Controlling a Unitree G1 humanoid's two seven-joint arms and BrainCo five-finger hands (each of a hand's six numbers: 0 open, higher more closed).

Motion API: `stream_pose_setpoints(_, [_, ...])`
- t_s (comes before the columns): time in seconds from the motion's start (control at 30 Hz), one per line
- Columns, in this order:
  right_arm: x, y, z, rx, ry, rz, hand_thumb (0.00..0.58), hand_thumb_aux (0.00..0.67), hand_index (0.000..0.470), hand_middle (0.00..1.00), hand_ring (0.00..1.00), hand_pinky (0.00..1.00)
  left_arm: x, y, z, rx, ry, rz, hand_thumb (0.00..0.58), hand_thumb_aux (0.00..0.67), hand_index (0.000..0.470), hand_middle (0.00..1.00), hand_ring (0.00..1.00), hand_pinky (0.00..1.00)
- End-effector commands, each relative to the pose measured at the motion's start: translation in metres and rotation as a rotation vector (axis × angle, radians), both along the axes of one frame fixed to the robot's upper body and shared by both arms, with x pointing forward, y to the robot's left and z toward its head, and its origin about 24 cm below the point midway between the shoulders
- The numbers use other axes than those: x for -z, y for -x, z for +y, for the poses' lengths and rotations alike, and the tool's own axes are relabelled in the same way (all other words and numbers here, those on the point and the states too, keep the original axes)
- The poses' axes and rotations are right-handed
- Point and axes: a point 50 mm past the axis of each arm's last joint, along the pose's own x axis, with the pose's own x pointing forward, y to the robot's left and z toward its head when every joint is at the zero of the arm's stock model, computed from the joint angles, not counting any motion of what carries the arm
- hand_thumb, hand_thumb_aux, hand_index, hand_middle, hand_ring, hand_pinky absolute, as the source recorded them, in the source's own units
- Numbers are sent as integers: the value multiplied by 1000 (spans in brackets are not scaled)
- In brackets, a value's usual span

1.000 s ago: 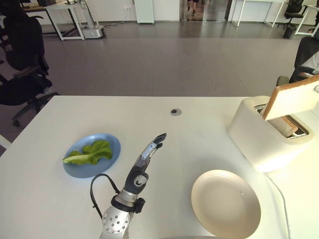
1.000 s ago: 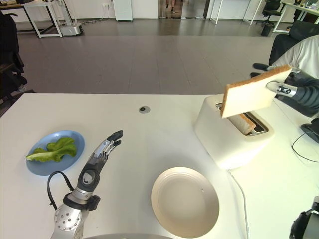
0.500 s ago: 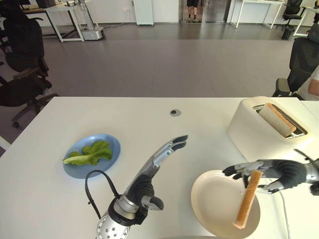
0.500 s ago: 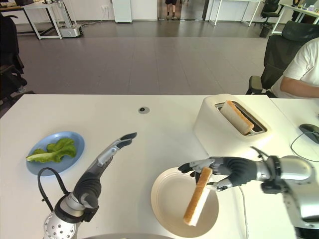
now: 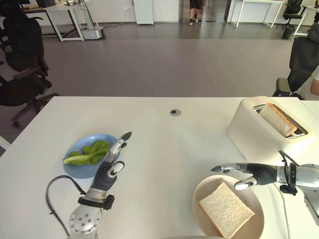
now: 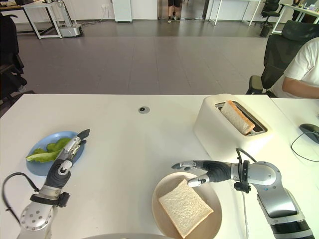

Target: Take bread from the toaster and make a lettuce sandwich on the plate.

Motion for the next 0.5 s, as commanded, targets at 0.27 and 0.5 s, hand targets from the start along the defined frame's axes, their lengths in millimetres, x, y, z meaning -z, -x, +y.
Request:
stream_pose_setpoints(0.27, [-1,-2,3,74,-101,-24,0,0,0,0,0,0,19,7,105,-285,-734,153,0,0,0,0,0,0])
stream_pose_setpoints(0.5, [19,4,12,101,-151,22,0,0,0,0,0,0,26,-6,149,-360,-820,244,27,16,11,0,0,0])
